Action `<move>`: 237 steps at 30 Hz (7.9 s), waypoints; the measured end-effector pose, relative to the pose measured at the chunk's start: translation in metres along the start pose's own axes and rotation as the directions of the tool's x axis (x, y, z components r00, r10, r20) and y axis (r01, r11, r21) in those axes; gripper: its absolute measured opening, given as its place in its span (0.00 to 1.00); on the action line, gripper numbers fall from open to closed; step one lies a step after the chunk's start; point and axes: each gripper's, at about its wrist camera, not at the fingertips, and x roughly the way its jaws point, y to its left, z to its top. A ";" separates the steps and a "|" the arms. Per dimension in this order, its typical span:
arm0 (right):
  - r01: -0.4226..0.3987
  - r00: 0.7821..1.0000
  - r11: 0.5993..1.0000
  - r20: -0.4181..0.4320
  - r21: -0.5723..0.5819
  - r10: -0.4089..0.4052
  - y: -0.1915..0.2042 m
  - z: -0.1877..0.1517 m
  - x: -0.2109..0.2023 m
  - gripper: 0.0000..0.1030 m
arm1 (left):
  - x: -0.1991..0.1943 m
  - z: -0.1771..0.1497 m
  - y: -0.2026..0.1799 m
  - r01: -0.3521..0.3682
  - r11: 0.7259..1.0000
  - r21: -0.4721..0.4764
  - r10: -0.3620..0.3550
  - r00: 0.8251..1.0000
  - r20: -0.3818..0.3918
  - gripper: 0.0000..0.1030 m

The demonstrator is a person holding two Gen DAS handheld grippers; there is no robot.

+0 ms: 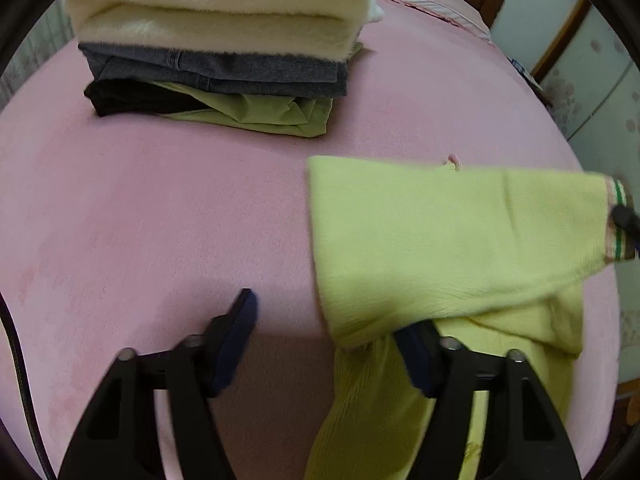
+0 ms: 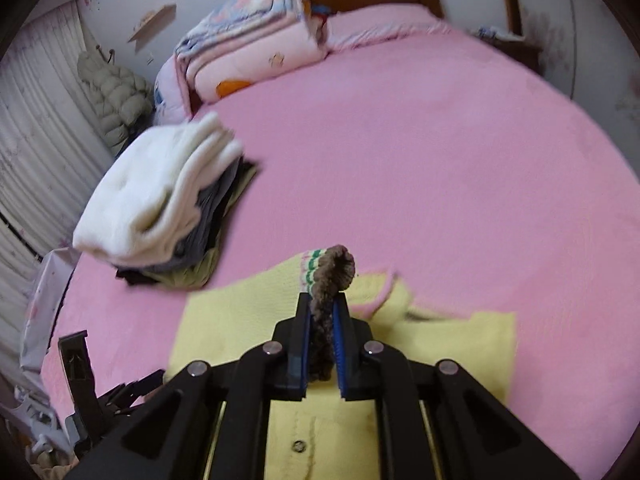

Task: Fold large clothes
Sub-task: 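Lower the cuff onto the folded sleeve with the right tool, then open the right tool and move both tools to the striped hem, then grasp the striped hem with both tools and lift it, then fold the hem up toward the collar with both tools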

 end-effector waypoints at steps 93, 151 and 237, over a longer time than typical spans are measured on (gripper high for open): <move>0.117 0.984 0.989 -0.143 0.092 -0.104 -0.056 -0.039 -0.009 0.08 | -0.022 0.066 -0.101 -0.041 0.974 0.222 0.033 0.999 0.040 0.80; 0.172 0.954 0.983 -0.259 0.069 -0.149 -0.053 -0.248 -0.151 0.38 | -0.101 -0.177 0.031 0.086 0.995 0.041 -0.076 0.976 -0.203 0.82; 0.020 0.972 0.998 -0.236 0.055 -0.006 -0.120 -0.038 0.024 0.35 | 0.015 0.048 -0.033 0.147 0.980 0.131 -0.142 0.989 -0.048 0.61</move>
